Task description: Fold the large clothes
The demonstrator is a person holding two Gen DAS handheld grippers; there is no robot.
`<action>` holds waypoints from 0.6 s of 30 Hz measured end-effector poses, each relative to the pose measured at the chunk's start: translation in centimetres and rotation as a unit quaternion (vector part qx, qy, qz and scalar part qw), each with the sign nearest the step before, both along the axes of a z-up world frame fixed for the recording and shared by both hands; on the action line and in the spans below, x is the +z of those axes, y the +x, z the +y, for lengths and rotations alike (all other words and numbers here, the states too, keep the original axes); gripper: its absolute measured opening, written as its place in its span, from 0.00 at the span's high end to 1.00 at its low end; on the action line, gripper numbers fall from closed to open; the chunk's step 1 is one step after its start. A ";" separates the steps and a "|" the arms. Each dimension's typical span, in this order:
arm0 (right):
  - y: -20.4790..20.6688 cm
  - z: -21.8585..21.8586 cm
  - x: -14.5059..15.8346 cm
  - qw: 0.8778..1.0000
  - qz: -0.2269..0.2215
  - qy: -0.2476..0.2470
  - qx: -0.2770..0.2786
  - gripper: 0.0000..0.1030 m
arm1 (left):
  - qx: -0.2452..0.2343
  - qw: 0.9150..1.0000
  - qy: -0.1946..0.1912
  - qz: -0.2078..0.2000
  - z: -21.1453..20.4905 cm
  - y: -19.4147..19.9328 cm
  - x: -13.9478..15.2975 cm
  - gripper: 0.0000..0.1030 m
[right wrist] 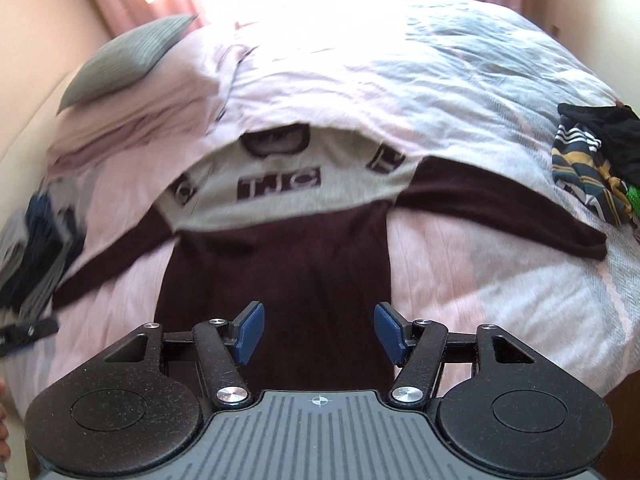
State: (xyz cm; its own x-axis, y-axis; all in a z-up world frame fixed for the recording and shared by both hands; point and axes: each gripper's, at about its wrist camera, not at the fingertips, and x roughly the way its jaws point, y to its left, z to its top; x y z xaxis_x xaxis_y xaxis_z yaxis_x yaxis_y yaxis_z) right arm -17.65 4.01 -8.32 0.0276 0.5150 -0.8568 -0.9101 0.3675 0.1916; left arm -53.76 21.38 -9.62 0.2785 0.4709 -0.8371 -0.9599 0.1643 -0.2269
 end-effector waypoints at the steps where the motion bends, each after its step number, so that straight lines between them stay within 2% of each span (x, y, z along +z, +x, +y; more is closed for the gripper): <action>1: 0.0 1.1 -0.1 1.000 -0.001 0.000 -0.007 0.44 | 0.024 1.000 -0.006 -0.008 1.6 -1.5 -0.9 0.10; 4: -0.1 4.5 -0.5 1.000 -0.007 -0.004 -0.026 0.44 | 0.092 0.995 -0.025 -0.042 6.0 -6.0 -4.1 0.12; 6: -0.4 6.6 -1.0 0.999 -0.012 -0.009 -0.033 0.44 | 0.144 0.986 -0.040 -0.070 8.3 -9.0 -6.4 0.13; 11: -1.1 10.3 -1.8 0.997 -0.038 0.006 -0.064 0.44 | 0.265 0.952 -0.065 -0.140 12.8 -14.9 -11.8 0.20; 14: -1.0 12.1 -2.2 0.996 -0.045 0.010 -0.073 0.44 | 0.317 0.932 -0.069 -0.160 14.7 -17.0 -14.9 0.27; 16: -1.0 13.4 -2.7 0.996 -0.057 0.000 -0.073 0.44 | 0.339 0.923 -0.068 -0.167 16.0 -17.9 -16.6 0.31; 18: -0.8 14.5 -3.3 0.995 -0.065 -0.014 -0.069 0.44 | 0.356 0.918 -0.072 -0.158 17.3 -18.6 -18.3 0.35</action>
State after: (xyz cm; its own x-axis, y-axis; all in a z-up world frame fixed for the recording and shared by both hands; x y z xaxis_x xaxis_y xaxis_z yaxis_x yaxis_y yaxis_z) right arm -18.50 18.54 -11.60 0.2087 0.4743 -0.8553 -0.8669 0.4945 0.0626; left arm -72.31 38.66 -27.88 0.1832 0.5186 -0.8352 -0.6947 -0.5328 -0.4833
